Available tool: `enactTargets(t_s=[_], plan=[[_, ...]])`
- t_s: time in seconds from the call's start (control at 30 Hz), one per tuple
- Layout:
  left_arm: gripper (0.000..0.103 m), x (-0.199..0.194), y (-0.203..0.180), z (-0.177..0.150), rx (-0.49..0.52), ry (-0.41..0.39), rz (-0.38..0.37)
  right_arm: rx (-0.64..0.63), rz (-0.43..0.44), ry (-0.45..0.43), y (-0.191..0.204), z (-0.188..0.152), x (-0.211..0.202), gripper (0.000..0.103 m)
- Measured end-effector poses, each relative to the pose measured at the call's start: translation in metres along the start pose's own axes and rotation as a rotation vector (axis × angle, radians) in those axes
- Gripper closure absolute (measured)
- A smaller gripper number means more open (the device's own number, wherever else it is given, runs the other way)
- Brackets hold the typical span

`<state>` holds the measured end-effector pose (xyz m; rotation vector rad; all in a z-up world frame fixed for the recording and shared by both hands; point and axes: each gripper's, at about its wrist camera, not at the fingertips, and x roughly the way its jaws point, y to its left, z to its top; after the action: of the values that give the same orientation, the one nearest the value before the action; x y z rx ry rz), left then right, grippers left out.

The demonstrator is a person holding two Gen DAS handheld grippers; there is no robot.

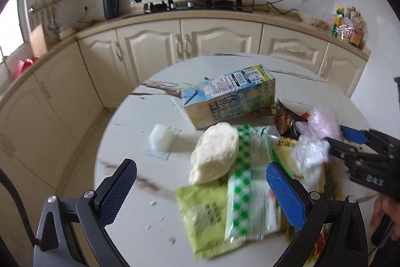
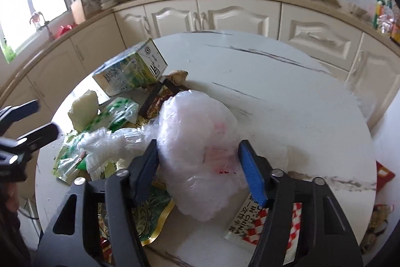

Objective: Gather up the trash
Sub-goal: 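Grasp the white bun with the left gripper while the right grasps the plastic bag, then carry bun and bag over the blue bucket and open both grippers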

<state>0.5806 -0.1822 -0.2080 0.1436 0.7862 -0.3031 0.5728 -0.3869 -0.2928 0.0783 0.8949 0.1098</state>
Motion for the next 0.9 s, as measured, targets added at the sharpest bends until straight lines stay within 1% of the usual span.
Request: enactTargets(t_s=[0.07,0.13,0.2,0.23,0.3,0.33,0.4,0.43,0.47,0.5,0.57,0.63,0.8,0.9], plan=[[0.001,0.018,0.0,0.008,-0.003,0.013,0.024,0.005,0.006,-0.013,-0.003,0.0,-0.003,0.048],[0.003,0.036,0.005,0.016,-0.017,0.022,0.03,0.007,0.009,-0.036,-0.004,0.0,-0.008,0.053],[0.011,0.049,0.004,0.021,-0.037,0.038,0.018,0.015,0.016,-0.053,-0.006,0.0,-0.014,0.058],[0.017,0.059,0.008,0.024,-0.051,0.057,0.002,0.019,0.018,-0.066,-0.007,0.0,-0.018,0.06],[0.025,0.064,0.007,0.023,-0.076,0.078,-0.041,0.02,0.02,-0.09,-0.008,0.002,-0.026,0.069],[0.03,0.069,0.009,0.026,-0.084,0.074,-0.061,0.02,0.017,-0.099,-0.008,0.003,-0.029,0.069],[0.036,0.071,0.011,0.026,-0.087,0.07,-0.075,0.016,0.014,-0.115,-0.007,0.005,-0.035,0.07],[0.048,0.074,0.013,0.028,-0.087,0.065,-0.097,0.015,0.013,-0.119,-0.007,0.005,-0.036,0.07],[0.064,0.076,0.015,0.029,-0.091,0.06,-0.137,0.016,0.009,-0.118,-0.007,0.005,-0.036,0.071],[0.063,0.077,0.018,0.03,-0.096,0.059,-0.154,0.018,0.006,-0.124,-0.008,0.005,-0.037,0.071],[0.066,0.08,0.021,0.032,-0.076,0.067,-0.135,0.021,0.006,-0.123,-0.007,0.004,-0.039,0.071],[0.067,0.077,0.026,0.03,-0.091,0.051,-0.151,0.016,0.001,-0.128,-0.004,0.002,-0.043,0.072],[0.068,0.041,0.038,0.015,-0.115,-0.014,-0.184,-0.017,-0.06,-0.168,0.008,0.002,-0.061,0.072],[0.068,0.005,0.037,0.006,-0.105,-0.062,-0.196,-0.033,-0.076,-0.185,0.019,0.006,-0.073,0.072]])
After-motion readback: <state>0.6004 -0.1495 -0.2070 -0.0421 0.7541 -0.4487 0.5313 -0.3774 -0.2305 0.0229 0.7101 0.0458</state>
